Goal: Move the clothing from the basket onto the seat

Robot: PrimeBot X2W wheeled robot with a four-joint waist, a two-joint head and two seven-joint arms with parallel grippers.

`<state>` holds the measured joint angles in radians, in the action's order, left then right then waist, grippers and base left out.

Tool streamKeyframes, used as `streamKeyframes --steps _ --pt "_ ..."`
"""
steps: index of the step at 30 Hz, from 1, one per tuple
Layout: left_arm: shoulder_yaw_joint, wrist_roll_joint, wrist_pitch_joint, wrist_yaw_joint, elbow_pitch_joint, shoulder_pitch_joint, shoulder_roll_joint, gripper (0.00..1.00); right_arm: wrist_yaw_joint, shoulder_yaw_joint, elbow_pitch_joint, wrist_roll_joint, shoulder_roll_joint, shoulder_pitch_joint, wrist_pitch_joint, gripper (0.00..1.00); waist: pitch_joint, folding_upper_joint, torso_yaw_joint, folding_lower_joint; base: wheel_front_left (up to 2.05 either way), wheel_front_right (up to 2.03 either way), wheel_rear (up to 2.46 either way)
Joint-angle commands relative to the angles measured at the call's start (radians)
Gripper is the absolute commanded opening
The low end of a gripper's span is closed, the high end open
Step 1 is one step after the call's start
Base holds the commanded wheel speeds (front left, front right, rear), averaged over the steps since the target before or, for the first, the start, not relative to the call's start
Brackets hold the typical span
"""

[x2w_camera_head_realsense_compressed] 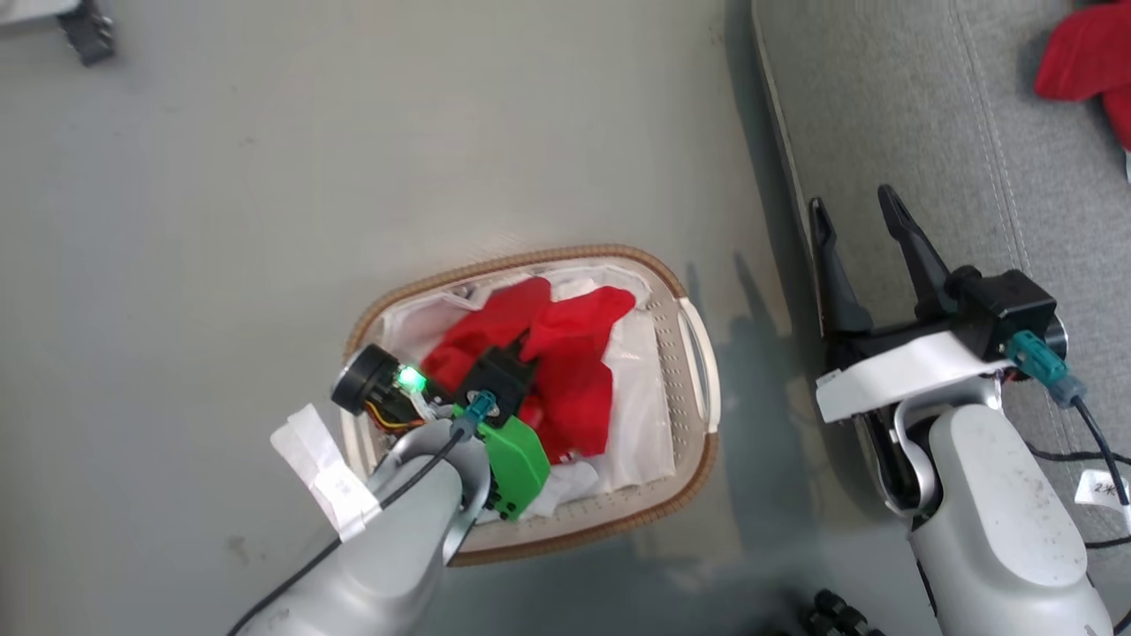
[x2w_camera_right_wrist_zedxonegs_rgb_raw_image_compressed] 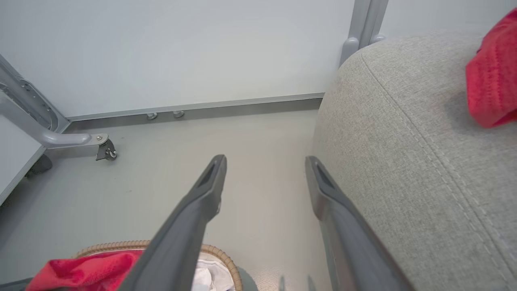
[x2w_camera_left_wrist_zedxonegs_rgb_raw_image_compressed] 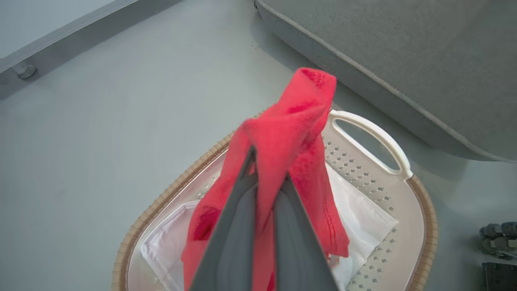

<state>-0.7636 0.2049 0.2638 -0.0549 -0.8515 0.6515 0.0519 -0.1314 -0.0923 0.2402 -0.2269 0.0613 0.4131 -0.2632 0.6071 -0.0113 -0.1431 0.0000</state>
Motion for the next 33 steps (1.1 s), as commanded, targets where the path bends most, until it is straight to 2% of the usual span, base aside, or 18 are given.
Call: streamKeyframes --steps 1,14,17,25,30,32,33 --pt "0.008 0.014 0.001 0.002 0.028 -0.035 0.0 0.0 0.001 0.005 0.009 0.008 0.009 -0.03 -0.002 1.0 -0.136 0.0113 0.097 0.0 0.0 0.0 0.0" --pt "0.134 0.073 0.001 -0.009 0.354 -0.213 -0.001 0.0 0.001 0.005 0.059 0.016 0.008 -0.209 -0.002 1.0 -0.423 0.0113 0.168 0.0 0.0 0.0 0.0" --pt "0.146 0.088 0.001 -0.024 0.427 -0.225 -0.001 0.0 0.001 -0.005 0.066 0.016 0.006 -0.241 -0.002 1.0 -0.466 0.0113 0.172 0.0 0.0 0.0 0.0" --pt "0.205 0.104 0.001 -0.027 0.563 -0.216 0.0 0.0 0.001 -0.037 0.07 0.008 -0.001 -0.295 -0.002 1.0 -0.545 0.0113 0.164 0.0 0.0 0.0 0.0" --pt "0.219 0.114 0.001 -0.029 0.592 -0.187 0.0 0.0 0.001 -0.101 0.05 0.009 0.004 -0.295 -0.002 1.0 -0.558 0.0113 0.159 0.0 0.0 0.0 0.0" --pt "0.222 0.113 0.001 -0.029 0.588 -0.179 0.0 0.0 0.001 -0.156 0.032 0.008 0.016 -0.275 -0.002 1.0 -0.558 0.0113 0.158 0.0 0.0 0.0 0.0" --pt "0.219 0.107 0.001 -0.029 0.584 -0.175 0.0 0.0 0.001 -0.226 0.009 0.001 0.034 -0.251 -0.002 1.0 -0.555 0.0113 0.157 0.0 0.0 0.0 0.0"
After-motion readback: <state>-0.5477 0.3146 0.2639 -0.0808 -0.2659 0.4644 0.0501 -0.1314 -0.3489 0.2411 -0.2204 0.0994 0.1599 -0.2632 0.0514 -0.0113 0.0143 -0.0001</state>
